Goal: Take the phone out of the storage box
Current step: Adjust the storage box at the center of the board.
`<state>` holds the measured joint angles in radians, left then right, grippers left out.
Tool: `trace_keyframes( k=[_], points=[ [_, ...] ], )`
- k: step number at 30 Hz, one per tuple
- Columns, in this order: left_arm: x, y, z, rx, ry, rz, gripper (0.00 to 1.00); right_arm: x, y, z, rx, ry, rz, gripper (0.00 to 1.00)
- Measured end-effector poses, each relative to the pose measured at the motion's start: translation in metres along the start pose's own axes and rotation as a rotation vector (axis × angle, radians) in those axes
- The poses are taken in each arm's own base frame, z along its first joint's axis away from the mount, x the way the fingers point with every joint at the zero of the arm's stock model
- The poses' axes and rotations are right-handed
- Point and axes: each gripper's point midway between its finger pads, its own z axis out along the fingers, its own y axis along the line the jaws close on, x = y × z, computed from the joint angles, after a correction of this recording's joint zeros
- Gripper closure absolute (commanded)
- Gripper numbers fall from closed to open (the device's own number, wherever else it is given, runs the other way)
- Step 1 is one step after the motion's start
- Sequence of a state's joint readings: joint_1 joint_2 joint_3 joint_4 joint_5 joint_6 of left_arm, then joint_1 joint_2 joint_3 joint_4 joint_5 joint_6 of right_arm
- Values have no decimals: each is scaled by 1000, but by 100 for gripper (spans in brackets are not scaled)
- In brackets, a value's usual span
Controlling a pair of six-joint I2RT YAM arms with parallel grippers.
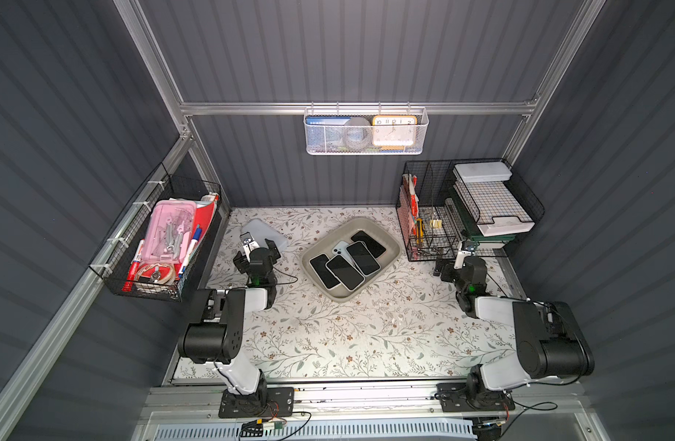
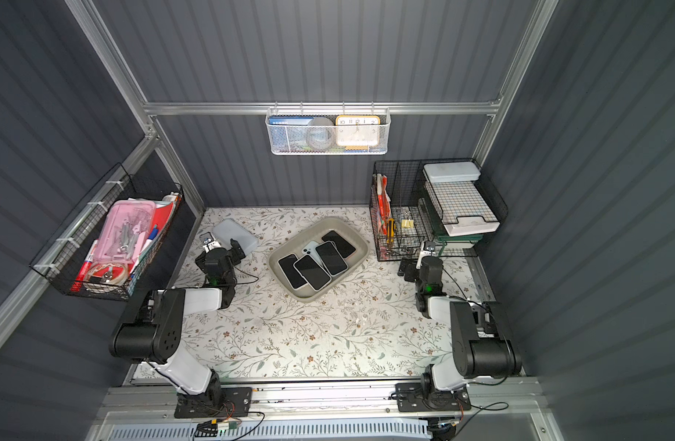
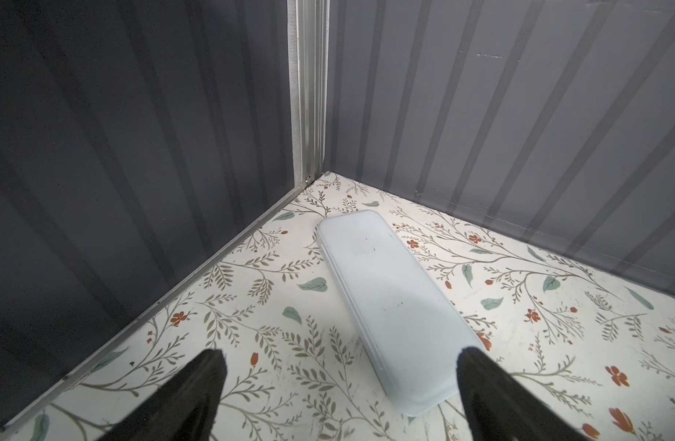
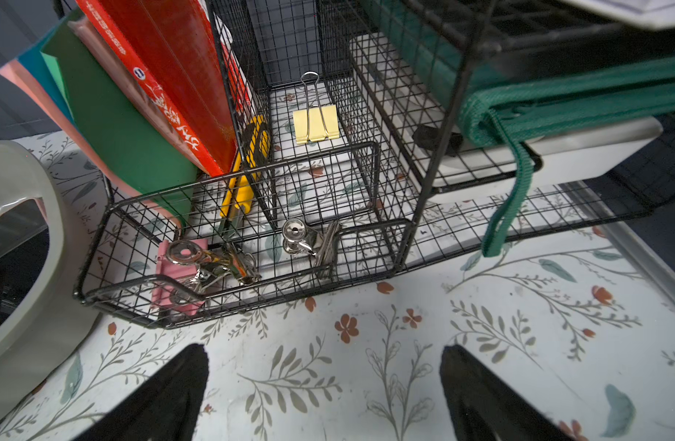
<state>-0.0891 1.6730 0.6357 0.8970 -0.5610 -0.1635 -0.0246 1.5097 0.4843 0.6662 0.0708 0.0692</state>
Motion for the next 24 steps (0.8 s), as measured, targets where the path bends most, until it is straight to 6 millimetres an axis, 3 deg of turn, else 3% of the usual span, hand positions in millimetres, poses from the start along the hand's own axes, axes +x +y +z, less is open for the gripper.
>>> trace_keyframes(
  k=[10,16,18,20,24],
  points=[
    [8,2,3,-28,82,7,2,-6,1,-5,2,32,1,5],
    [-2,-22,2,-7,193,17,12,-79,14,-34,-20,-26,65,6],
    [-9,-37,-4,18,228,16,12,-92,25,-47,-51,-48,74,6],
    [-18,-48,-10,48,265,-6,12,-90,42,-55,-89,-33,69,6],
    [-30,-64,-21,106,356,-74,11,-62,82,-63,-165,92,14,7]
  ],
)
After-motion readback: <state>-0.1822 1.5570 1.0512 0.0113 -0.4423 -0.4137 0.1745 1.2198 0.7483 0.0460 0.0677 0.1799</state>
